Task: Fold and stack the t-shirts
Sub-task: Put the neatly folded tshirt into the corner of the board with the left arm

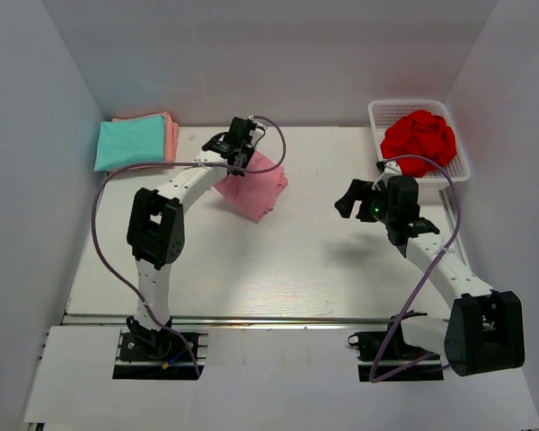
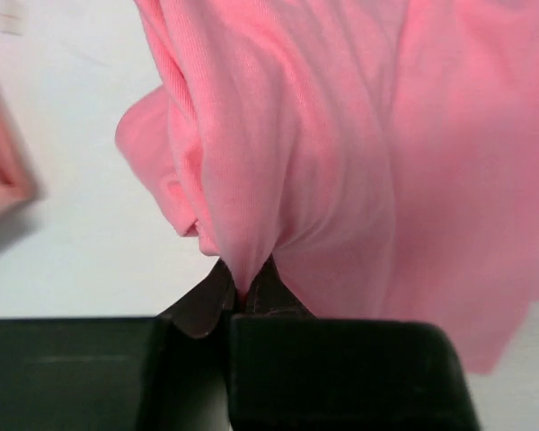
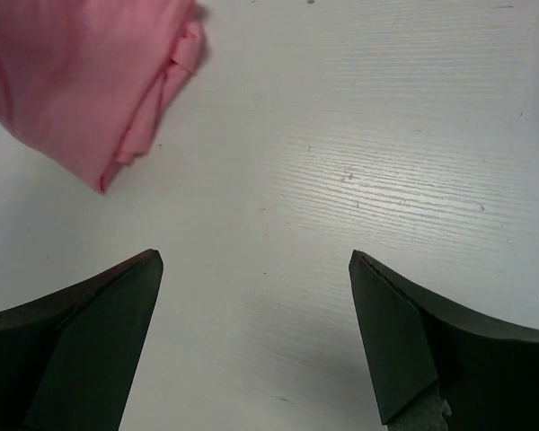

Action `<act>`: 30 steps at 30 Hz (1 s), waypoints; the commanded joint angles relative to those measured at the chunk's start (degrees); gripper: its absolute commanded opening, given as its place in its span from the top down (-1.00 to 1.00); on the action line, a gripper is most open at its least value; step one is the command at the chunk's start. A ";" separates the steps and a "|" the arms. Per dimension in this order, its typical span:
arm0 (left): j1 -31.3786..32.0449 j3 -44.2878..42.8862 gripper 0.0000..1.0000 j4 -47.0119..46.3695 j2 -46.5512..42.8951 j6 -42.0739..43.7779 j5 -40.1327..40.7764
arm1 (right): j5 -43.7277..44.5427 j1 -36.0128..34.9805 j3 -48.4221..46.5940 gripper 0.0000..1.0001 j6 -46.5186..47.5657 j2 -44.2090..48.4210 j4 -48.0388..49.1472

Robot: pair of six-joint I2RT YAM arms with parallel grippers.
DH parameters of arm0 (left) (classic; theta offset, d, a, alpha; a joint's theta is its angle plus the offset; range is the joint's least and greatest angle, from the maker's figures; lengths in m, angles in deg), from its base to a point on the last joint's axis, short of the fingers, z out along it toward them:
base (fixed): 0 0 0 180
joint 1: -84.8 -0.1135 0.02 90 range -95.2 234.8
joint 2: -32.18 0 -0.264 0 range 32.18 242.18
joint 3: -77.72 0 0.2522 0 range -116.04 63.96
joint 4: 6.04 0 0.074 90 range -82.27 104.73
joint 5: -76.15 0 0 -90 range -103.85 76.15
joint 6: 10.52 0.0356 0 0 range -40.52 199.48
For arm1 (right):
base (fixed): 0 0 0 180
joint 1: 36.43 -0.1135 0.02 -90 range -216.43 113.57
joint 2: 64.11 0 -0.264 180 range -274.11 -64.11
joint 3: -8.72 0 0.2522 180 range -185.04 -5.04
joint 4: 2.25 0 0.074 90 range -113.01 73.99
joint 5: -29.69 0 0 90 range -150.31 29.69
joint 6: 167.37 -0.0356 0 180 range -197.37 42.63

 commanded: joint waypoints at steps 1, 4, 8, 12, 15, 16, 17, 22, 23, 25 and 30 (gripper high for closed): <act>-1.73 -1.74 1.00 -1.31 -7.02 7.28 8.79 | 1.56 0.17 0.37 -0.81 1.43 1.30 0.57; -3.92 -1.74 1.00 -3.94 -9.47 12.13 10.73 | 1.73 0.17 0.28 -0.81 1.25 1.30 0.57; -7.26 -2.96 1.00 -6.51 -10.19 17.05 11.35 | 2.00 0.26 -0.42 -0.81 1.34 0.60 0.31; -11.74 -8.92 1.00 -6.51 -8.96 20.22 11.96 | 2.17 0.17 -1.56 -0.81 1.26 -0.63 -0.57; -13.77 -10.44 1.00 -8.78 -8.96 23.03 12.49 | 2.26 0.26 -3.05 -0.81 1.08 -1.68 -1.19; -15.25 -11.57 1.00 -8.79 -8.26 23.56 12.49 | 2.17 0.17 -3.58 -0.81 1.34 -1.86 -1.36; -15.96 -12.62 1.00 -9.31 -7.38 23.57 12.49 | 2.17 0.17 -4.20 -0.81 1.08 -2.21 -1.37; -21.14 -20.01 1.00 -7.56 -3.51 23.57 9.07 | 1.12 0.09 -6.48 -0.81 -0.06 -4.67 -1.37; -21.77 -21.15 1.00 -7.56 -2.90 23.57 8.37 | 0.68 0.17 -6.83 -0.81 -0.24 -5.28 -1.37; -23.52 -21.69 1.00 -7.04 -1.05 22.78 8.36 | 0.33 0.09 -7.88 -0.81 -0.68 -6.52 -1.37; -27.56 -23.62 1.00 -7.73 1.33 19.62 7.22 | 0.15 0.00 -10.78 -0.81 -1.73 -8.63 -3.48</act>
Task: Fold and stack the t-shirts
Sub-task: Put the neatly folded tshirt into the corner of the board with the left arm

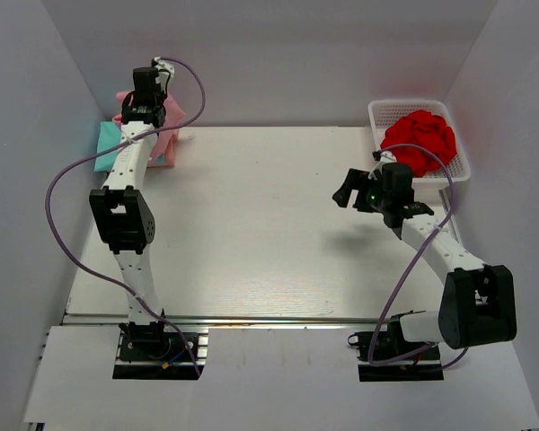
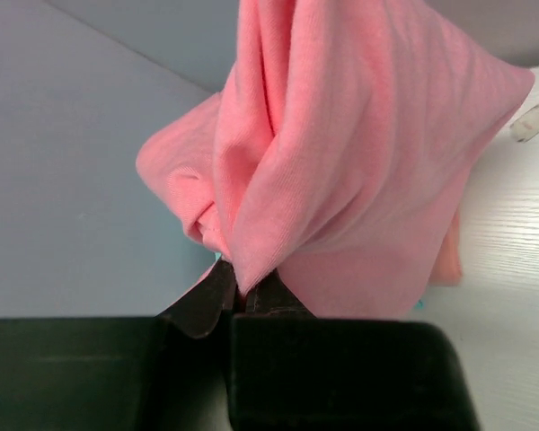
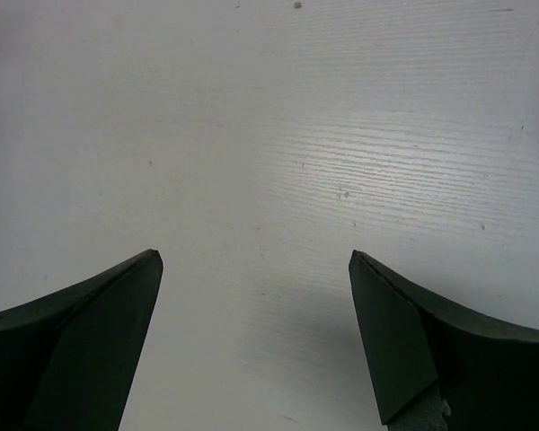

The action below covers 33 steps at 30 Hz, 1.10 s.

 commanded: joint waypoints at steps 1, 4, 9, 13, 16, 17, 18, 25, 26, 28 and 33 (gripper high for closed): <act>-2.87 -2.83 1.00 -0.98 0.69 -3.94 -2.48 | -1.01 -0.05 -3.78 -0.81 -1.05 -1.04 -0.22; -5.60 -4.41 1.00 -0.46 3.24 -7.37 -4.59 | -1.62 -0.13 -4.57 -0.81 -1.84 -2.27 -0.04; -9.46 -8.19 1.00 -0.98 8.07 -11.34 -0.22 | -1.54 -0.22 -5.54 -0.81 -2.28 -3.07 -0.48; -11.58 -7.34 1.00 -3.25 9.22 -12.66 -1.69 | -1.36 -0.22 -5.89 -0.81 -2.37 -3.24 -0.57; -12.81 -5.65 1.00 -5.20 8.70 -12.66 -3.20 | -1.45 -0.22 -6.33 -0.81 -2.64 -3.77 -0.75; -12.81 -5.65 0.90 -5.20 9.39 -12.66 -3.98 | -1.53 -0.05 -6.33 -0.81 -2.55 -3.86 -0.75; -13.33 -6.78 0.63 -5.20 9.92 -12.66 -4.51 | -1.62 -0.22 -6.68 -0.81 -2.55 -3.86 -0.83; -13.34 -7.85 -0.60 -4.67 11.24 -12.57 1.90 | -1.88 -0.22 -7.56 -0.81 -3.34 -5.44 -0.92; -13.34 -8.46 -0.63 -3.89 11.24 -13.36 2.42 | -2.23 -0.14 -7.38 -0.81 -3.25 -5.36 -0.92; -13.87 -8.46 -0.65 -3.36 11.24 -14.07 1.47 | -2.33 -0.31 -7.38 -0.81 -3.43 -5.44 -0.66; -13.87 -7.06 -0.65 -0.65 9.22 -18.45 -6.43 | -4.08 -0.40 -6.94 -0.81 -3.60 -5.27 0.04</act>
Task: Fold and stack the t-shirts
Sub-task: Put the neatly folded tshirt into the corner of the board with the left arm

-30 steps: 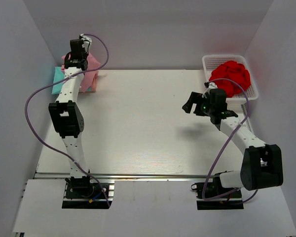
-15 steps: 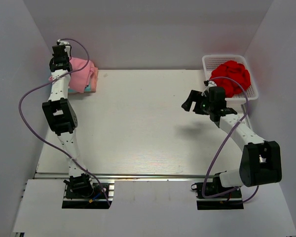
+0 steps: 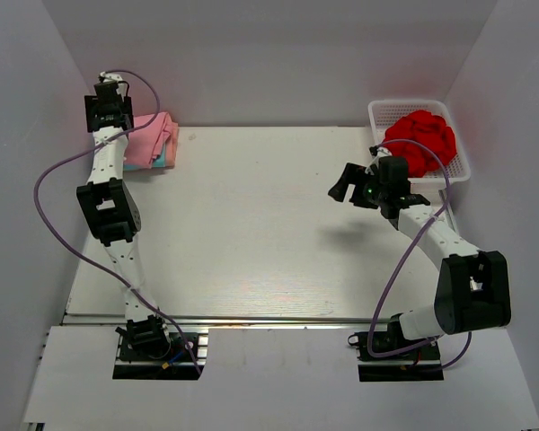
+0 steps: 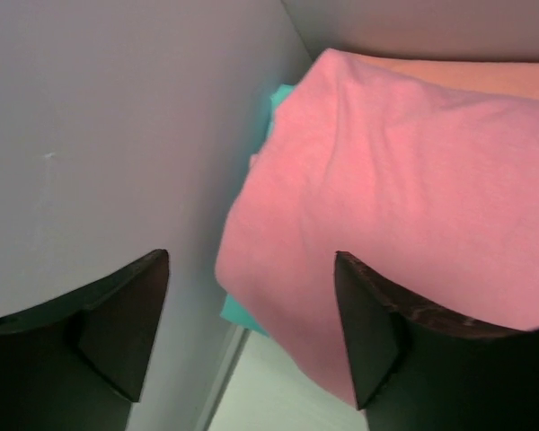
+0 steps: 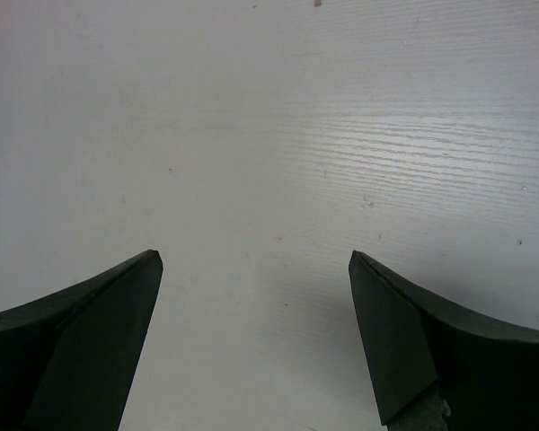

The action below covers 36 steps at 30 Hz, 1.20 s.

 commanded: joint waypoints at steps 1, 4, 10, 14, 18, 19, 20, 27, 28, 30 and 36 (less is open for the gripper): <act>-0.34 -1.00 -0.73 3.52 -3.02 -4.34 -6.37 | -2.22 -0.42 -1.96 -0.81 -0.35 0.11 1.53; 0.19 0.04 -0.99 6.52 -5.21 -6.54 -13.05 | -3.10 -0.42 -1.78 -0.81 -0.26 0.37 1.44; 1.42 15.41 -0.99 1.18 -16.09 -8.65 -25.19 | -1.70 -0.42 -0.99 -0.81 1.67 2.83 1.26; 1.42 22.55 -0.99 -2.54 -20.42 -8.75 -31.26 | -2.14 -0.25 1.20 -0.81 2.37 4.85 1.80; 1.94 18.43 -0.85 -1.58 -15.51 -3.57 -32.93 | -2.05 -0.16 2.17 -0.81 2.64 5.03 1.71; 1.95 14.77 -0.82 -0.53 -11.84 -2.25 -32.93 | -2.05 0.10 2.26 -0.81 2.64 5.03 1.45; 1.95 12.64 -0.80 2.18 -9.89 -0.32 -32.93 | -2.14 -0.15 2.17 -0.81 2.73 4.94 1.44; 2.48 5.22 -0.80 4.06 -1.35 2.77 -35.48 | -1.61 -0.07 1.12 -0.81 2.29 3.36 1.62; 3.00 5.24 -0.80 3.45 -1.35 2.77 -35.48 | -1.79 -0.07 0.94 -0.81 2.12 2.84 1.53; 3.00 5.94 -0.76 2.74 -0.74 2.77 -36.19 | -2.75 -0.07 0.50 -0.81 1.59 1.35 1.62; 4.15 5.94 -0.46 2.12 1.11 3.30 -30.14 | -4.25 -0.16 -0.02 -0.81 1.23 -1.29 1.97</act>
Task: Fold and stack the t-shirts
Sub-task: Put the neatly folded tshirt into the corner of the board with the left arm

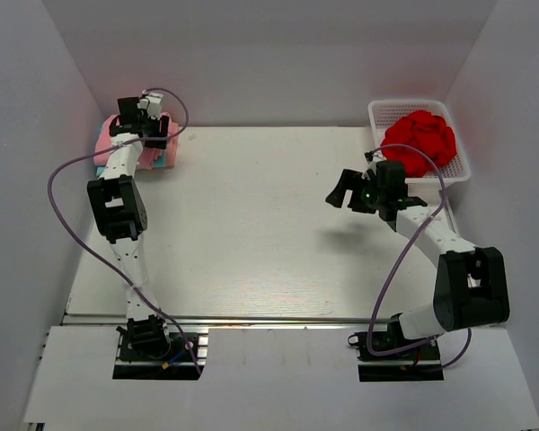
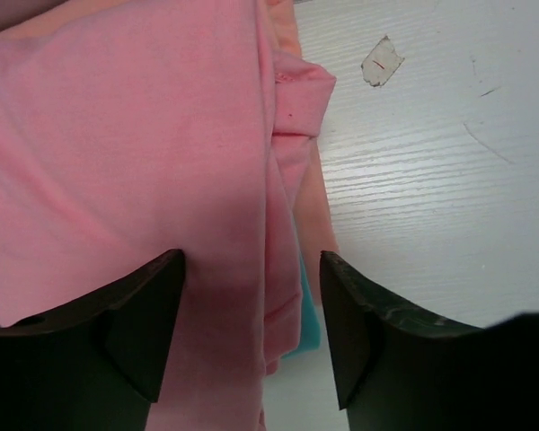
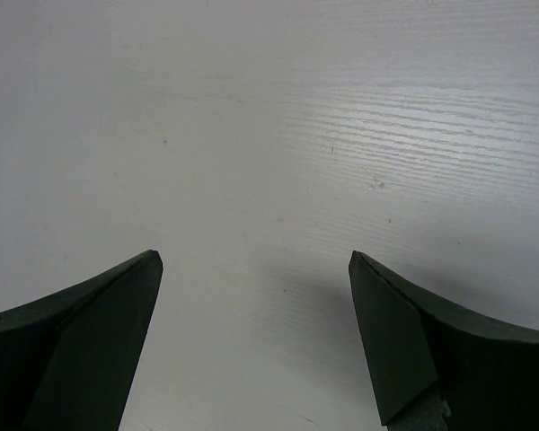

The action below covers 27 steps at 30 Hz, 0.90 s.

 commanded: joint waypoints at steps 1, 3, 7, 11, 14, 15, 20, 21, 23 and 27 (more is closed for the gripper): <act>0.85 -0.59 -0.41 -0.94 -0.38 0.92 3.45 | -1.60 0.06 -1.88 -0.81 -0.01 -0.92 1.56; 0.85 -0.59 -0.41 -1.63 -0.37 0.92 4.93 | -1.43 0.23 -2.58 -0.81 0.34 -1.54 1.29; 1.37 -1.73 -0.41 -1.12 2.00 1.97 6.62 | -0.82 0.24 -3.03 -0.81 0.87 -1.72 0.68; 3.13 -3.93 -0.46 0.20 3.67 2.50 11.79 | -0.29 0.15 -3.11 -0.81 1.04 -1.81 0.77; 4.44 -5.25 -0.41 0.20 5.17 3.72 14.87 | 0.33 0.24 -2.85 -0.81 1.39 -1.98 0.33; 4.45 -5.25 -0.36 0.20 5.69 3.73 15.58 | 0.33 0.24 -2.76 -0.81 1.31 -1.90 0.32; 5.68 -4.03 -0.07 -1.11 4.38 3.73 17.52 | 0.51 0.33 -2.59 -0.81 1.66 -2.42 0.41; 5.68 -4.02 -0.07 -1.64 2.90 3.73 17.52 | 0.42 0.24 -2.85 -0.81 1.83 -2.42 0.33; 5.68 -3.41 -0.07 -2.16 2.10 3.11 17.52 | 0.33 0.33 -2.94 -0.81 1.57 -3.12 0.50; 5.68 -3.41 -0.10 -2.17 1.48 3.11 18.65 | -0.20 0.24 -3.29 -0.81 1.83 -3.91 0.24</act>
